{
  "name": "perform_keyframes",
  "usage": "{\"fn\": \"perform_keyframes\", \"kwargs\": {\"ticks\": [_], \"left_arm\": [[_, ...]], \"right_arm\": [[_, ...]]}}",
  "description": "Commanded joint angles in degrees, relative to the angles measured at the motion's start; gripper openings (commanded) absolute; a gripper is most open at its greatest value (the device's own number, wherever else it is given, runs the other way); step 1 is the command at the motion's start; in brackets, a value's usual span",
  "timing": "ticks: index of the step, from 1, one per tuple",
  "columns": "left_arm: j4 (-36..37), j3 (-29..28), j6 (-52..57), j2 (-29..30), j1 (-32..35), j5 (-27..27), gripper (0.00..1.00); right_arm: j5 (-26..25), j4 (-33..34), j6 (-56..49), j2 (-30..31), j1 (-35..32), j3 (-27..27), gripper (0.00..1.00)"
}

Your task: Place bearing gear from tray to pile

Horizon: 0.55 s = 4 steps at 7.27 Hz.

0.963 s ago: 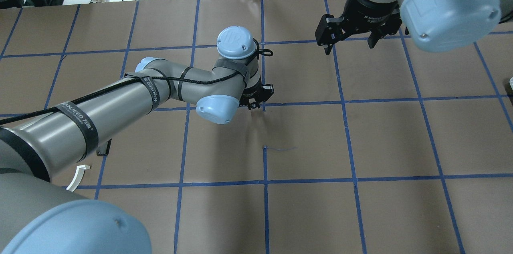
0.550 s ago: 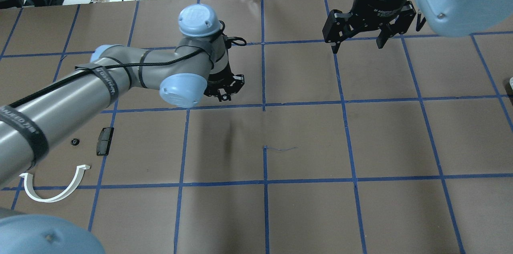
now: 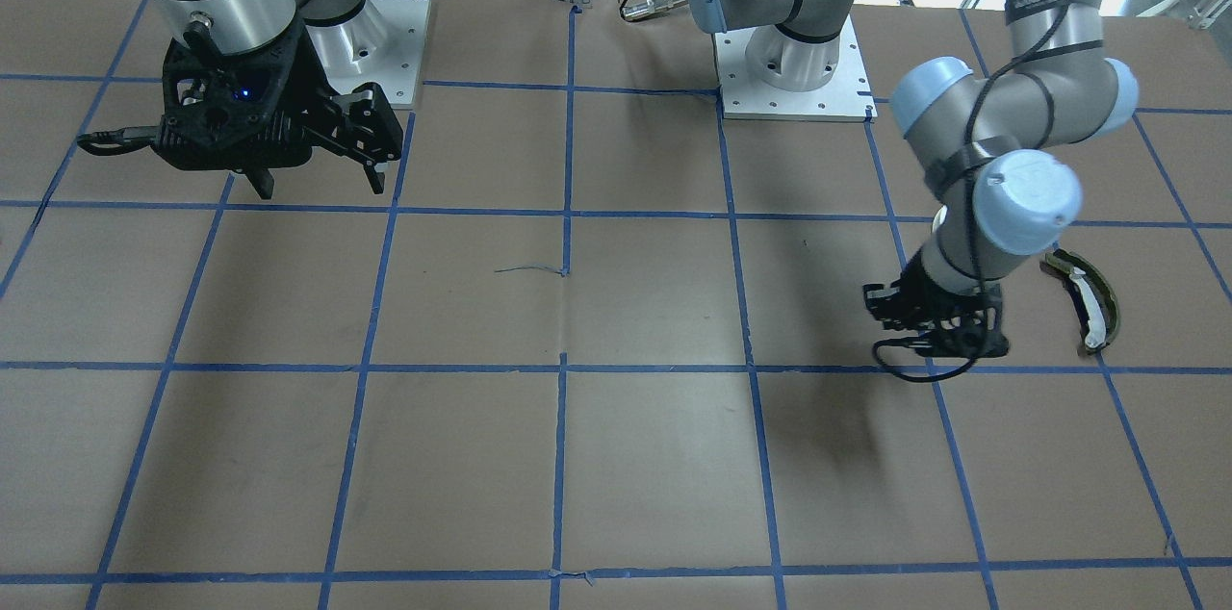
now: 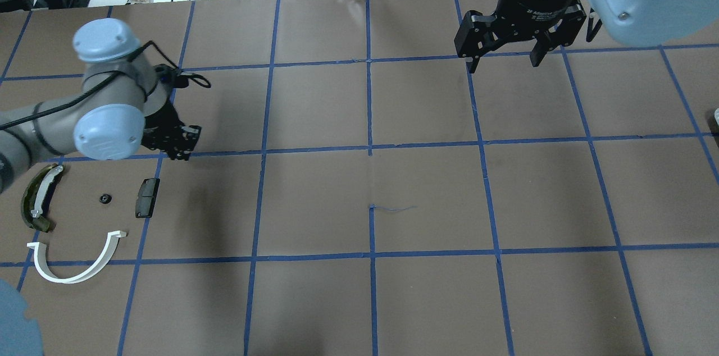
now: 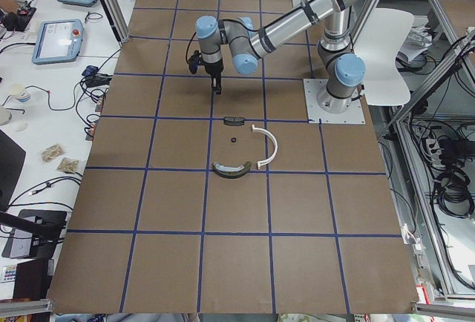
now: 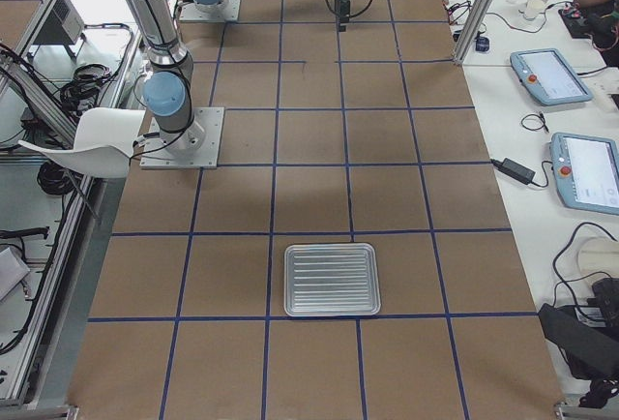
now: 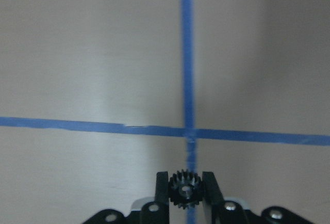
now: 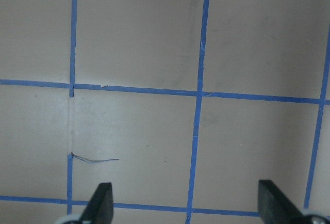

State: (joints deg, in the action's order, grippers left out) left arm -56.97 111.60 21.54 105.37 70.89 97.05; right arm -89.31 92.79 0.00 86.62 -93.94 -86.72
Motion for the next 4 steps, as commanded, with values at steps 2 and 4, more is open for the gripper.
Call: {"fn": "perform_keyframes", "kwargs": {"ticks": [2,4], "left_arm": [[0.2,1.6,20.25,-0.95,-16.1,-0.02,0.0],[3.0,4.85,24.59,-0.43,-22.28,-0.1,0.0]], "right_arm": [[0.19,0.11,0.61,-0.05,0.07,-0.03,1.0],[0.19,0.11,0.61,0.04,0.07,-0.03,1.0]]}}
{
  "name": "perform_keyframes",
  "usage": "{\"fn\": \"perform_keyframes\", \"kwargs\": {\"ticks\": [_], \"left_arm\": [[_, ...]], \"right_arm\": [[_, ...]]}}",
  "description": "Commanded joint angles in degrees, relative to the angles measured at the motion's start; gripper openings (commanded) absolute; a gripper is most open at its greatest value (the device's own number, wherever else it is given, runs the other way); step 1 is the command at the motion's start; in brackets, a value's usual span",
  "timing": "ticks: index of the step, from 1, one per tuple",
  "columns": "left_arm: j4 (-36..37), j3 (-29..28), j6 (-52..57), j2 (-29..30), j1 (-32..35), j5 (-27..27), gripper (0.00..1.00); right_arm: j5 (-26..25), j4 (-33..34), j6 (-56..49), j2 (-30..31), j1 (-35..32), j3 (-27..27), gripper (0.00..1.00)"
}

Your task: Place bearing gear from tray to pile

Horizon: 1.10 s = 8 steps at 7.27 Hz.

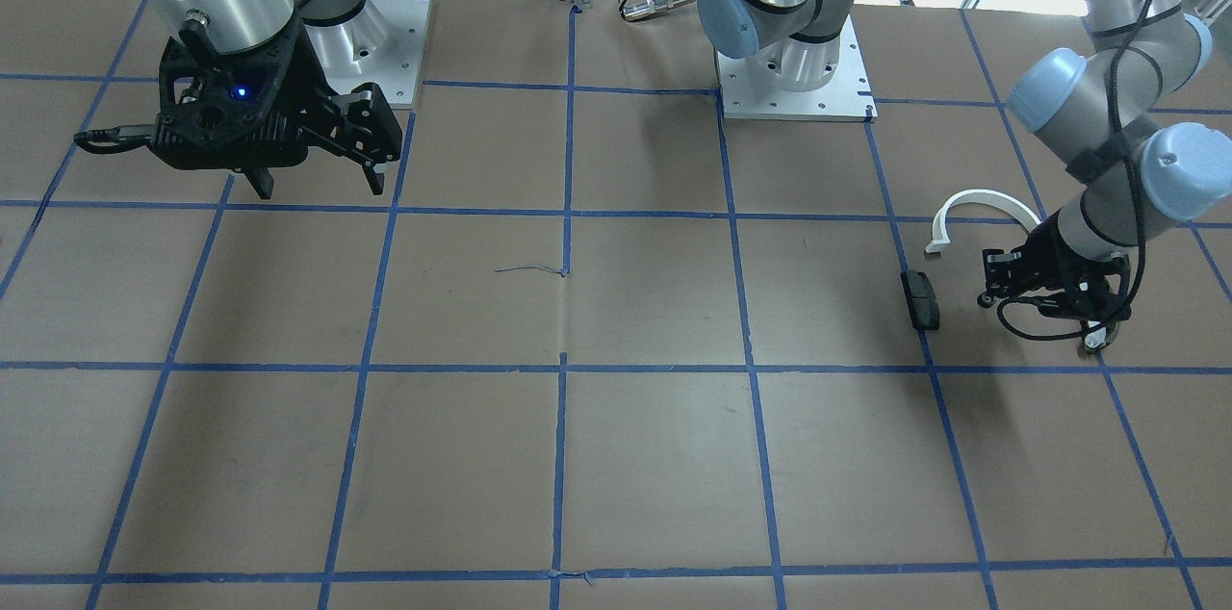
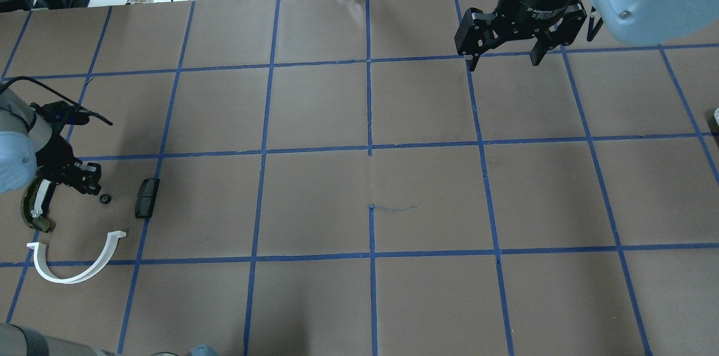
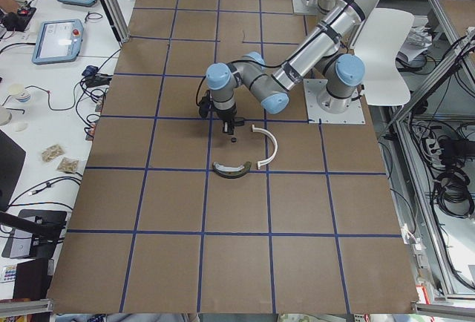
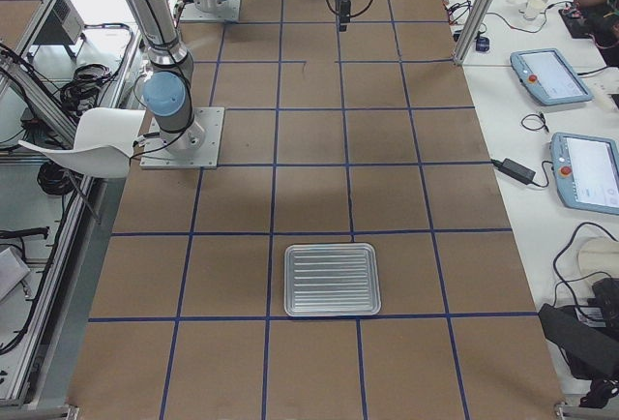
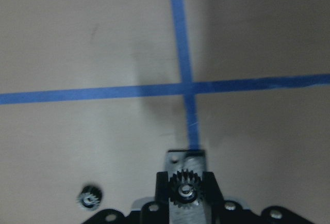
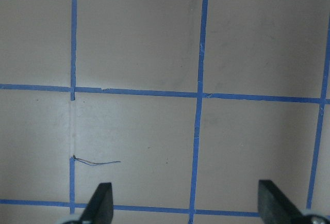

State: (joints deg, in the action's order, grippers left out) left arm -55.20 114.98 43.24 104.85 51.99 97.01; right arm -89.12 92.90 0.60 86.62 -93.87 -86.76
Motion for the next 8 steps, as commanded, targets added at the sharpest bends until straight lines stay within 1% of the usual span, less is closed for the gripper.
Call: {"fn": "perform_keyframes", "kwargs": {"ticks": [1,4,6,7,8], "left_arm": [[1.41,1.3,4.12,1.13,-3.91,-0.06,0.0],[2.11,0.25,3.43,2.02,-3.21,-0.76,0.0],[1.85,-1.24,3.35,2.11,-2.16,-3.74,0.0],[1.94,-0.98,3.26,2.37,-1.98,-3.93,0.02],[2.03,-0.98,3.17,2.9,-2.07,-4.02,0.1]], "right_arm": [[-0.01,-0.09,0.01,0.04,0.0,0.02,1.0],[-0.01,-0.09,0.01,0.04,0.0,0.1,1.0],[-0.01,-0.09,0.01,0.04,0.0,0.1,1.0],[-0.01,0.0,0.01,0.04,0.0,0.1,1.0],[-0.01,-0.09,0.01,0.04,0.0,0.1,1.0]]}}
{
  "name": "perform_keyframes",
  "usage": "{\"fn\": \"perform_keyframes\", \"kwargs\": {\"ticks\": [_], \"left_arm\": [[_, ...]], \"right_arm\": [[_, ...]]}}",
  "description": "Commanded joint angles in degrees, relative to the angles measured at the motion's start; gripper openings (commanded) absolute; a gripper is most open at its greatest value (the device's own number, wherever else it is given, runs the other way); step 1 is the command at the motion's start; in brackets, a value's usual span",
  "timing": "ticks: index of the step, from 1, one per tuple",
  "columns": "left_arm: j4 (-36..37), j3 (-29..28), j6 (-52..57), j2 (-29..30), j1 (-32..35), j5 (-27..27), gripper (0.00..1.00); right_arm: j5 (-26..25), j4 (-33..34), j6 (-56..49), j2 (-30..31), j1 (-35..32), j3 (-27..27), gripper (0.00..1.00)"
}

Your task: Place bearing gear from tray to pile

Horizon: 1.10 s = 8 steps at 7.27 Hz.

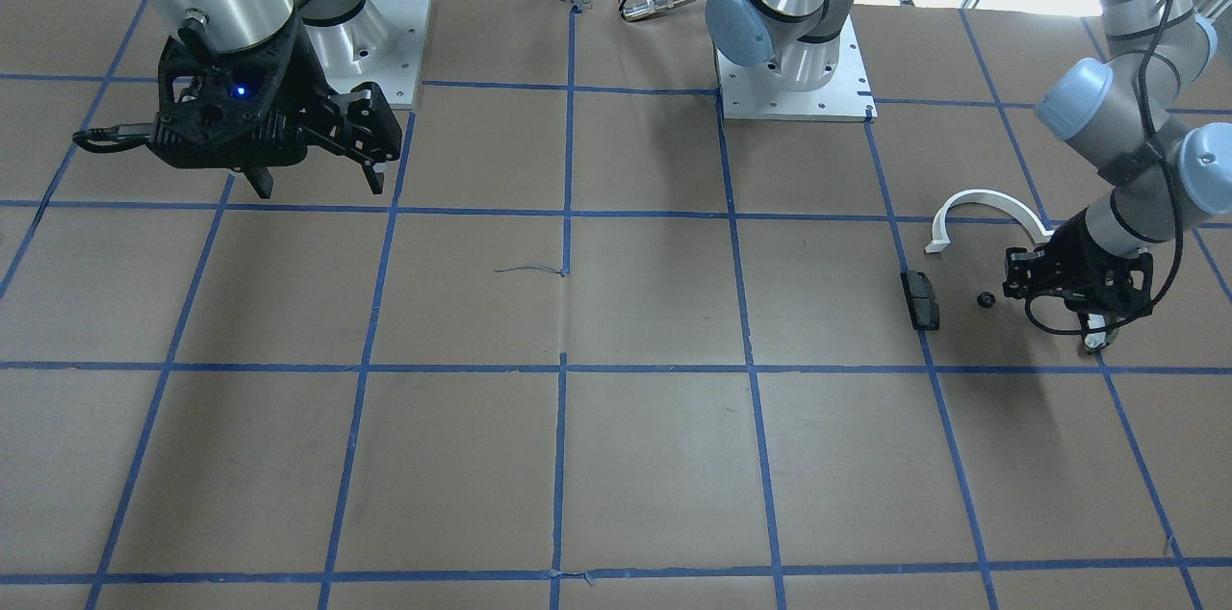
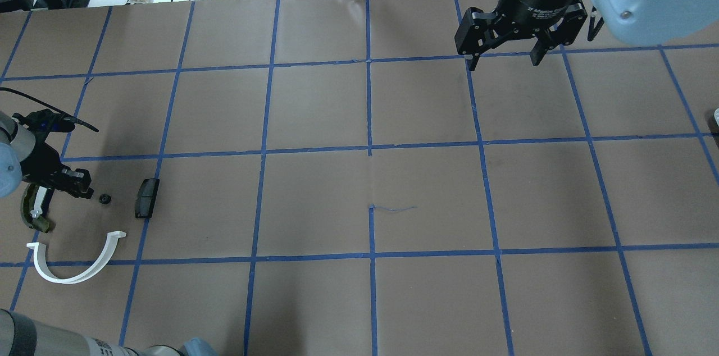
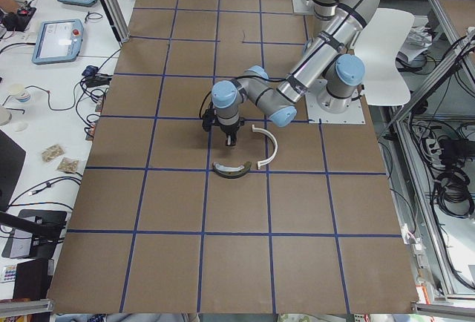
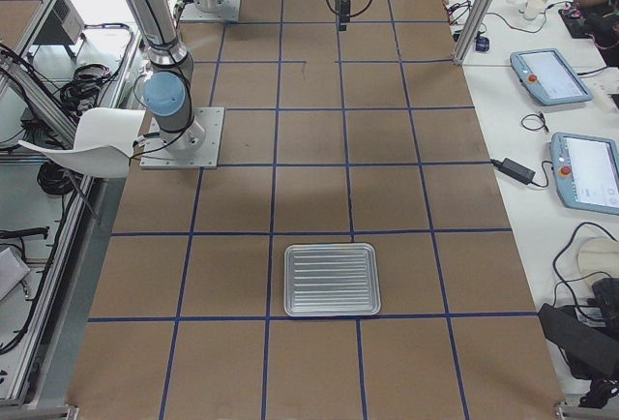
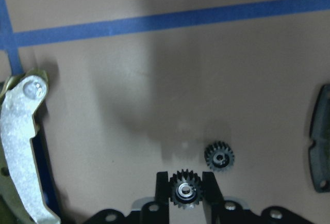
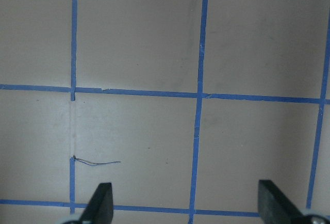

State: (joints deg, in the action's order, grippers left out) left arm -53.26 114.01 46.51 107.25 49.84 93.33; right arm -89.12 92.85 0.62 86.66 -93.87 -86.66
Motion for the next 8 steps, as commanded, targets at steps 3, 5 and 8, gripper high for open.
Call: {"fn": "perform_keyframes", "kwargs": {"ticks": [3,5,8], "left_arm": [[1.75,-0.36,0.77,1.55,-0.01,-1.13,0.68],[1.06,-0.45,-0.1,-0.71,0.69,-1.22,0.73],[-0.78,-2.64,-9.47,-5.02,14.52,-2.89,0.78]], "right_arm": [[0.0,-0.04,0.0,0.0,0.0,0.0,1.0],[0.0,-0.04,0.0,0.0,0.0,0.09,1.0],[0.0,0.05,0.0,-0.09,0.0,0.09,1.0]]}}
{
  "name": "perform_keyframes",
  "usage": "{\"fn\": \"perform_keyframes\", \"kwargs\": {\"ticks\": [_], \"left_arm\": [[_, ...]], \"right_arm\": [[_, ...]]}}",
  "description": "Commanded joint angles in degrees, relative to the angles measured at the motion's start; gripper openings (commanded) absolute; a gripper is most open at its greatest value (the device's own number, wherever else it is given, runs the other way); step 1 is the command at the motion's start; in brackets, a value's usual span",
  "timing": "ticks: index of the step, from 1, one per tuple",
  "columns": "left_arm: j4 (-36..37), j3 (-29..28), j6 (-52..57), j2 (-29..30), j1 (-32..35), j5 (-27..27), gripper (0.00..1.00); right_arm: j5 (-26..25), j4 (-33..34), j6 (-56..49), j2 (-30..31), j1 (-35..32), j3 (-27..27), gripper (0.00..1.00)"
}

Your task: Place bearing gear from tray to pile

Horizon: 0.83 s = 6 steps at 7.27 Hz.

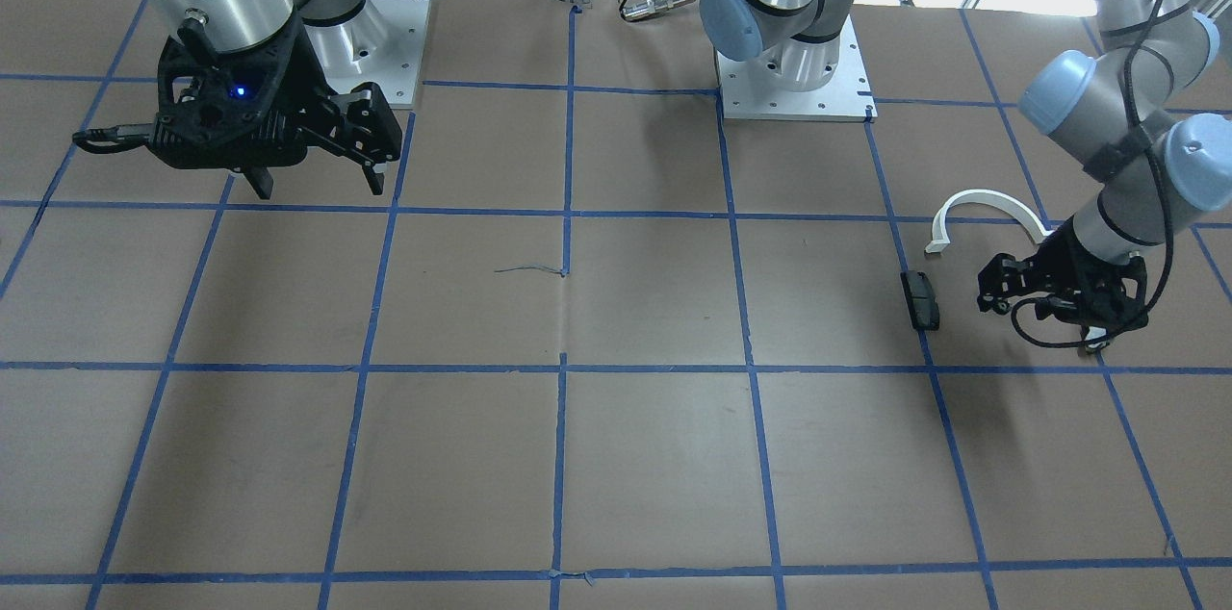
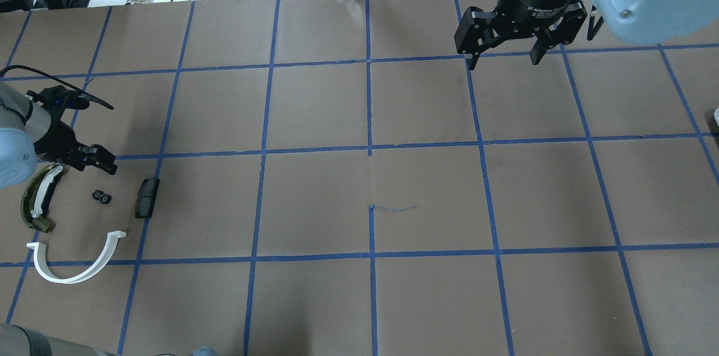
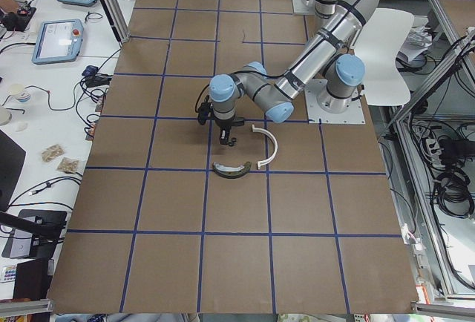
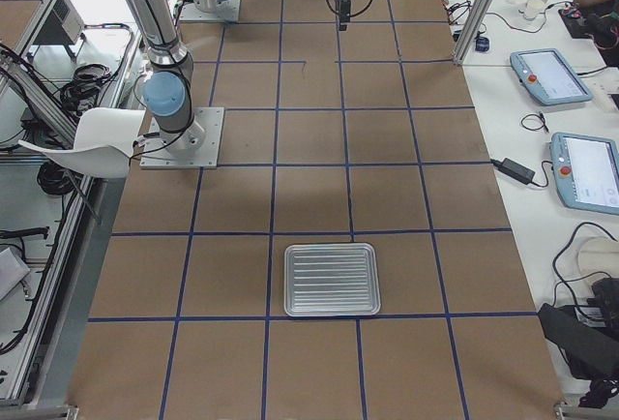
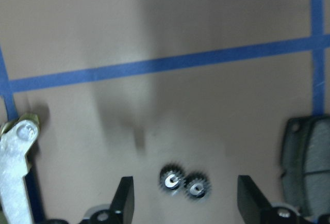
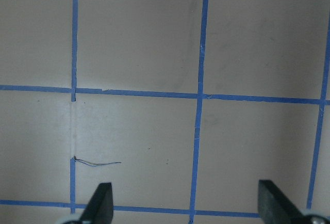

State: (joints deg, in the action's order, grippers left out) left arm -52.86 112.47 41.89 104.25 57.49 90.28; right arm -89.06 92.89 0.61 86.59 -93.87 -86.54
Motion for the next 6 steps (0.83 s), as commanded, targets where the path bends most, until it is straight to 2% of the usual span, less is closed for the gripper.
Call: {"fn": "perform_keyframes", "kwargs": {"ticks": [1,2,4,5,6], "left_arm": [[-3.71,-2.16,-12.46,-3.86,12.24,0.34,0.78],[-9.92,-4.26,-17.23,-6.14,15.6,0.34,0.78],[-23.7,-15.03,-21.41,-8.7,22.71,-0.45,0.82],[-34.91,-21.01,-22.28,-10.27,26.06,-0.63,0.82],[-40.07,-24.37,-25.43,-12.38,27.13,-0.63,0.82]], "right_arm": [[0.03,0.01,0.0,-0.02,0.0,-0.03,1.0],[0.03,0.01,0.0,-0.02,0.0,0.05,1.0],[-0.06,0.01,-0.09,-0.02,0.0,-0.03,1.0],[-0.06,-0.08,-0.09,-0.02,0.09,-0.03,1.0],[-0.06,0.01,-0.09,-0.02,0.0,-0.12,1.0]]}}
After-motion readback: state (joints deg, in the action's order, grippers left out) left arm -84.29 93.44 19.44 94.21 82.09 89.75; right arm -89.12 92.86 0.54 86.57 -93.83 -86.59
